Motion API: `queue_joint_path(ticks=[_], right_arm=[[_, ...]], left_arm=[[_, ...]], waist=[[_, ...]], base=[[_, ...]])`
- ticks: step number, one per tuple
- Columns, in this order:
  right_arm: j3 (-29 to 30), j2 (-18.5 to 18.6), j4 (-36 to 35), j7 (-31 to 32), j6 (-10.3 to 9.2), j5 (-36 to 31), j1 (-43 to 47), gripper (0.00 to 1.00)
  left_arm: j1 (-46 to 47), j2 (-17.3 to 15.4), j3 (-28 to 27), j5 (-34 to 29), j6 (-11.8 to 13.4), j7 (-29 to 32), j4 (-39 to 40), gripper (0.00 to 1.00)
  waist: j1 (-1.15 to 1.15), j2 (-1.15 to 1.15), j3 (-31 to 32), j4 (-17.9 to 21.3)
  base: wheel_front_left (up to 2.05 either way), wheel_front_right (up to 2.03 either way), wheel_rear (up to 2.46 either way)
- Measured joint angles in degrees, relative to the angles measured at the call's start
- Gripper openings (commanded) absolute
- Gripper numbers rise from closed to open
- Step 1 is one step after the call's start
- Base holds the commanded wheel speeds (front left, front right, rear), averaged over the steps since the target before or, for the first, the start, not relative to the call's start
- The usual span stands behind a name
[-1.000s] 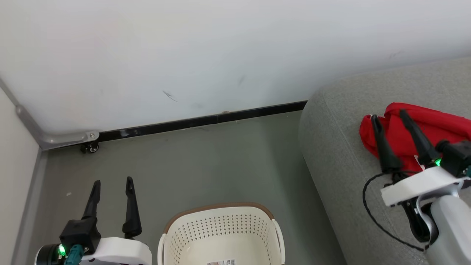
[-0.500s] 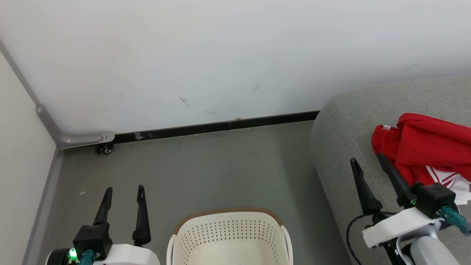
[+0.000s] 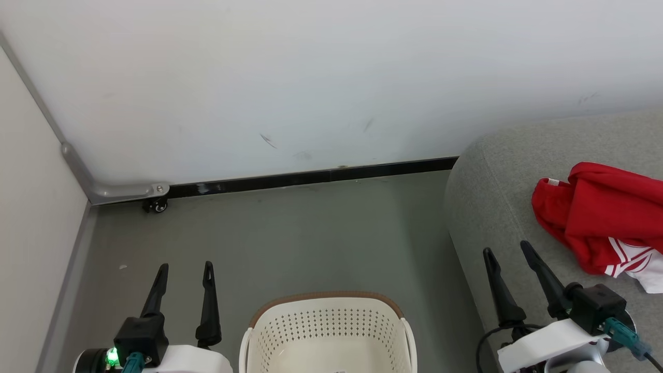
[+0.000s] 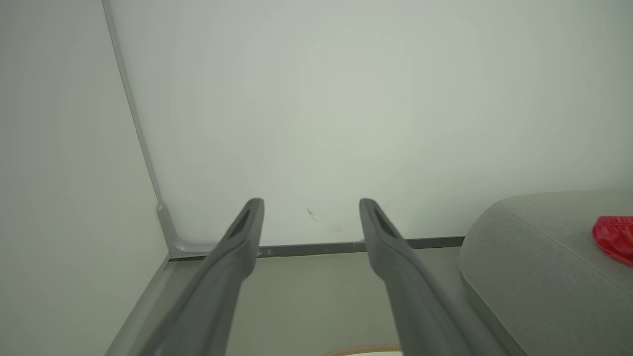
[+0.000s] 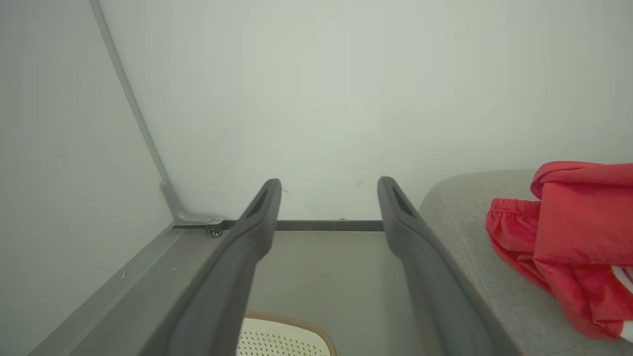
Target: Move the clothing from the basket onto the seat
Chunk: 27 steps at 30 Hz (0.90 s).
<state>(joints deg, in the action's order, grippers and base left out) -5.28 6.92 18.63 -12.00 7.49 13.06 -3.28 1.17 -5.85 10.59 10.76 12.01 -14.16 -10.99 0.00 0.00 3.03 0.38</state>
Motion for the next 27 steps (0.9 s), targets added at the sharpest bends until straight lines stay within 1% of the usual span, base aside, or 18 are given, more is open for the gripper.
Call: queue_joint_path(ticks=[4,10,17,23,27], right_arm=[[0.86,-1.25,-1.14,0.52,0.00,-1.04,0.98,1.00],[1.42,-1.54,-2.00,1.41,0.00,-3.09,2.41,1.00],[2.16,-2.35,-3.46,1.97,0.00,-3.61,3.72,1.00],[3.32,-3.00,-4.49,2.47,0.00,-4.66,4.61,1.00],[4.01,-3.26,-5.60,2.54,0.00,-5.63,4.70,1.00]], left_arm=[[0.00,0.23,-0.01,0.00,0.00,0.00,0.02,1.00],[0.01,0.41,-0.18,0.10,0.01,0.00,0.22,1.00],[0.01,0.40,-0.57,-0.20,0.19,-0.01,0.18,1.00],[0.01,-0.13,-0.62,-1.60,1.32,-0.02,-0.65,1.00],[0.01,-0.30,-0.33,-1.91,1.58,0.01,-1.53,1.00]], waist=[[0.00,0.00,-0.11,0.03],[-0.01,0.00,-0.24,0.15],[0.00,0.00,-0.44,0.22],[0.00,0.00,-0.77,0.20],[0.00,0.00,-1.03,0.07]], base=[[0.00,0.00,0.00],[0.00,0.00,0.00],[0.00,0.00,0.00],[0.00,0.00,0.00],[0.00,0.00,0.00]])
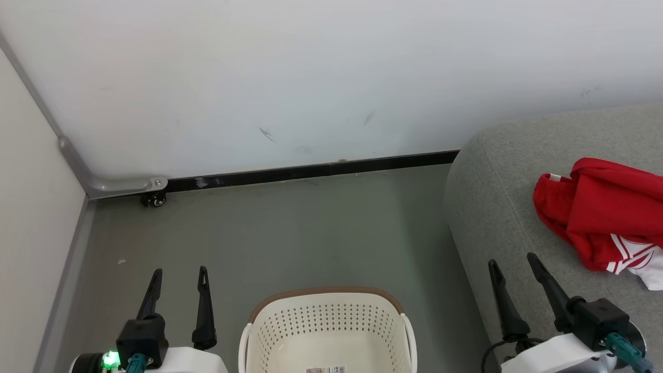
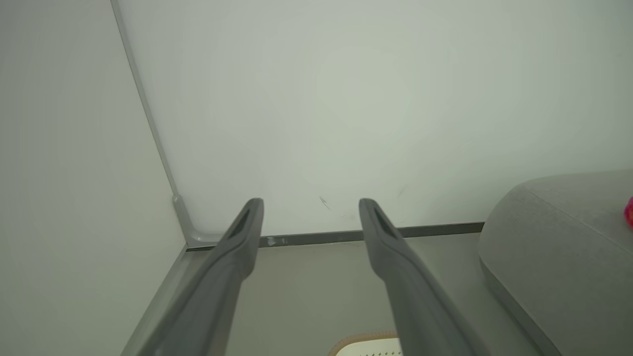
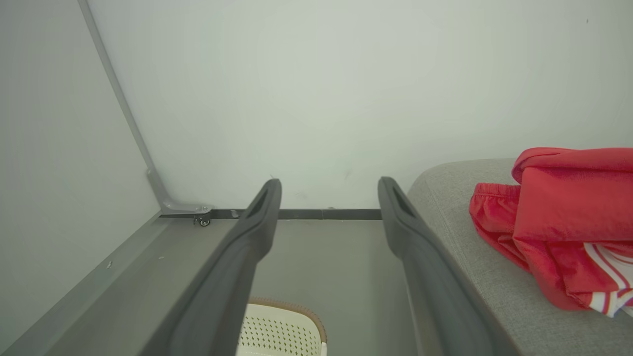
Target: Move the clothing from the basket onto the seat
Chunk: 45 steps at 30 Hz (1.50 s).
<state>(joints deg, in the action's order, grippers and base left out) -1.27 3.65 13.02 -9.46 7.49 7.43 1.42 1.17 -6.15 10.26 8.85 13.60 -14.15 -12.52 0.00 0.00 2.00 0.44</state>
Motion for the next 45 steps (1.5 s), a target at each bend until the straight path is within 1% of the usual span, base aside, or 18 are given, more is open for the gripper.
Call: queue_joint_path(ticks=[29,45], right_arm=[[1.18,-0.93,-2.29,2.34,0.00,-0.91,2.30,1.00],[1.29,-1.21,-3.38,2.91,0.00,-0.98,3.44,1.00]], left_arm=[[0.25,-0.03,0.45,-0.46,0.52,0.57,-2.40,1.00],[0.26,0.56,0.32,-0.32,1.10,0.78,-3.98,1.00]], waist=[[0.00,0.00,-0.44,-0.76],[0.00,0.00,-0.16,-0.90]], base=[[0.00,0.00,0.00],[0.00,0.00,0.00]])
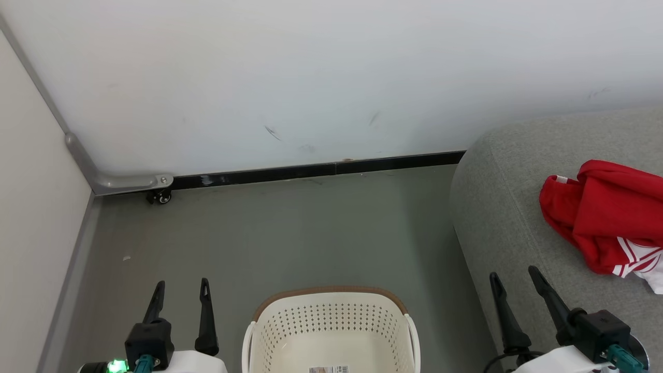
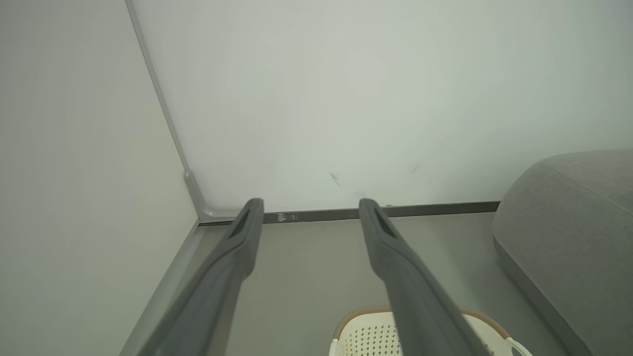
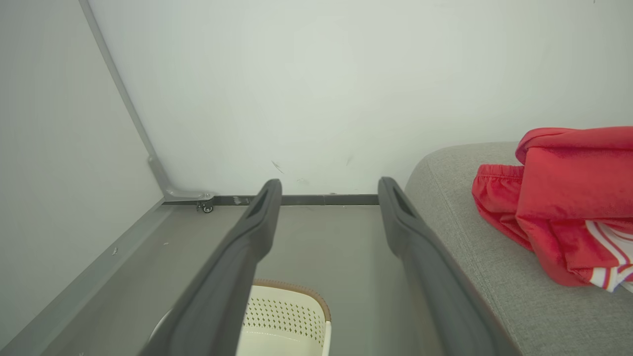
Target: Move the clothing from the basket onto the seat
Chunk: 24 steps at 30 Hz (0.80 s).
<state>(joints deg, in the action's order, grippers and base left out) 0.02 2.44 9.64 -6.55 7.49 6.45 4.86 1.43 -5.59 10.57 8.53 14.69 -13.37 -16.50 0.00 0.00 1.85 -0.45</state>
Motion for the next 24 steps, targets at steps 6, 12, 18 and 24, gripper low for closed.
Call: queue_joint_path(ticks=[6,12,18,24], right_arm=[[-0.25,-0.11,0.62,0.00,0.00,0.02,0.04,0.00],[-0.48,-0.56,4.46,0.00,0.00,0.16,1.40,0.00],[-0.48,-0.56,4.61,0.00,0.00,3.22,1.46,0.00],[-0.40,-0.56,4.42,0.08,0.00,8.47,1.25,0.00]], left_arm=[[-0.27,0.21,-0.05,-0.01,-0.07,-0.01,-0.89,0.00],[-2.89,0.96,0.29,0.03,-0.11,0.21,-4.66,0.00],[-2.70,1.13,-2.02,3.20,-1.21,1.83,-5.87,0.00],[-1.99,1.32,-3.86,8.73,-2.31,3.87,-6.71,0.00]], waist=[[0.00,0.00,0.14,0.00],[0.00,0.00,0.14,0.00],[0.00,0.00,0.08,0.07],[0.00,0.00,-0.06,0.11]], base=[[0.00,0.00,0.00],[0.00,0.00,0.00],[0.00,0.00,0.00],[0.00,0.00,0.00]])
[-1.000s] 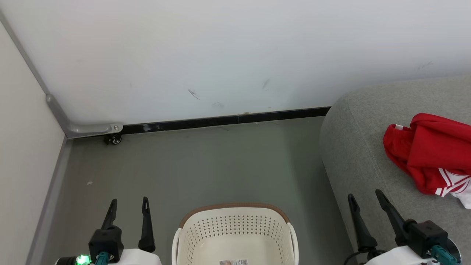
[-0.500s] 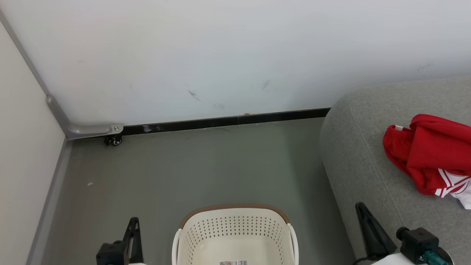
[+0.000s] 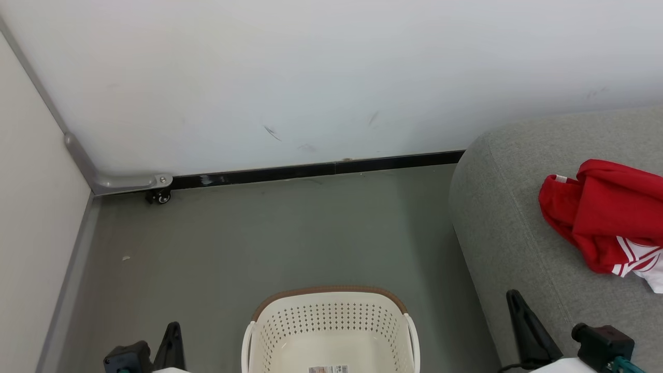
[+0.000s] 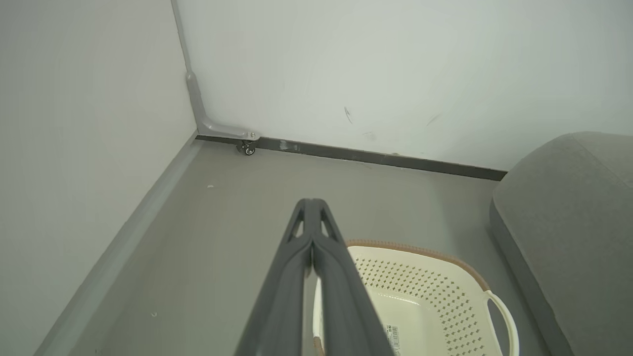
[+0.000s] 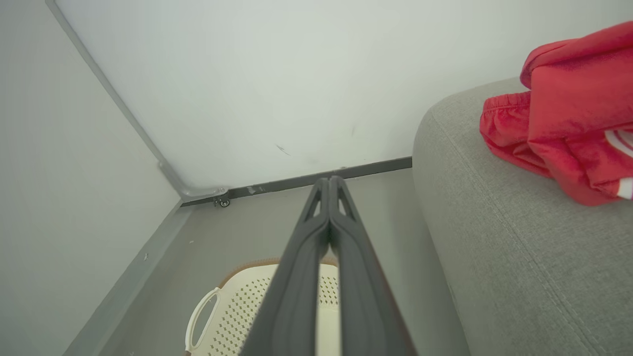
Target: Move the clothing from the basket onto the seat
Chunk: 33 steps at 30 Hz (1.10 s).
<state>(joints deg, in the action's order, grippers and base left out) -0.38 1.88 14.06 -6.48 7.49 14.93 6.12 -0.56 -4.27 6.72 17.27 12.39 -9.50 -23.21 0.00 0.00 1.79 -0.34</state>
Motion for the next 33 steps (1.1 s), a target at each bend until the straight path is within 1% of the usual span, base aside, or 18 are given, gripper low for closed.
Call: queue_joint_path(ticks=[6,10,11,18,19,24,29,33], right_arm=[[0.22,0.00,-0.21,1.03,0.00,7.22,-0.31,0.00],[0.45,0.00,-0.23,1.52,0.00,10.60,-0.32,0.00],[0.45,0.00,-0.23,1.52,0.00,10.60,-0.32,0.00],[1.49,0.00,-0.29,2.58,0.00,16.45,-0.49,0.00],[1.64,0.00,-0.31,2.79,0.00,18.13,-0.52,0.00],[1.85,0.01,-0.40,3.56,0.00,22.45,-0.60,0.00],[2.08,0.04,-0.41,4.04,0.00,26.77,-0.94,0.00],[2.23,0.09,-0.47,4.57,-0.01,30.33,-2.10,0.00]], left_arm=[[0.96,0.57,-1.11,4.94,-1.46,1.96,-0.15,0.00],[1.20,0.59,-1.99,8.23,-2.23,3.10,-0.13,0.00],[1.20,0.59,-1.99,8.23,-2.23,3.10,-0.13,0.00],[1.56,0.68,-3.36,14.14,-3.87,4.89,0.04,0.00],[2.02,0.69,-3.66,15.72,-4.37,5.05,0.30,0.00],[2.09,0.78,-4.32,19.95,-5.43,6.31,0.93,0.00],[2.09,0.83,-5.08,24.24,-6.53,7.50,1.31,0.00],[2.09,0.88,-5.57,27.60,-7.05,8.04,1.56,0.00]], waist=[[0.02,0.00,-0.12,0.01],[0.09,0.00,-0.14,0.01],[0.09,0.00,-0.14,0.01],[0.48,0.00,-0.07,0.03],[0.59,0.00,-0.01,0.03],[0.84,0.00,0.15,0.05],[0.97,0.00,0.27,0.06],[1.00,0.00,0.30,0.07]], base=[[0.00,0.00,0.00],[0.00,0.00,0.00],[0.00,0.00,0.00],[0.00,0.00,0.00],[0.00,0.00,0.00],[0.00,0.00,0.00],[0.00,0.00,0.00],[0.00,0.00,0.00]])
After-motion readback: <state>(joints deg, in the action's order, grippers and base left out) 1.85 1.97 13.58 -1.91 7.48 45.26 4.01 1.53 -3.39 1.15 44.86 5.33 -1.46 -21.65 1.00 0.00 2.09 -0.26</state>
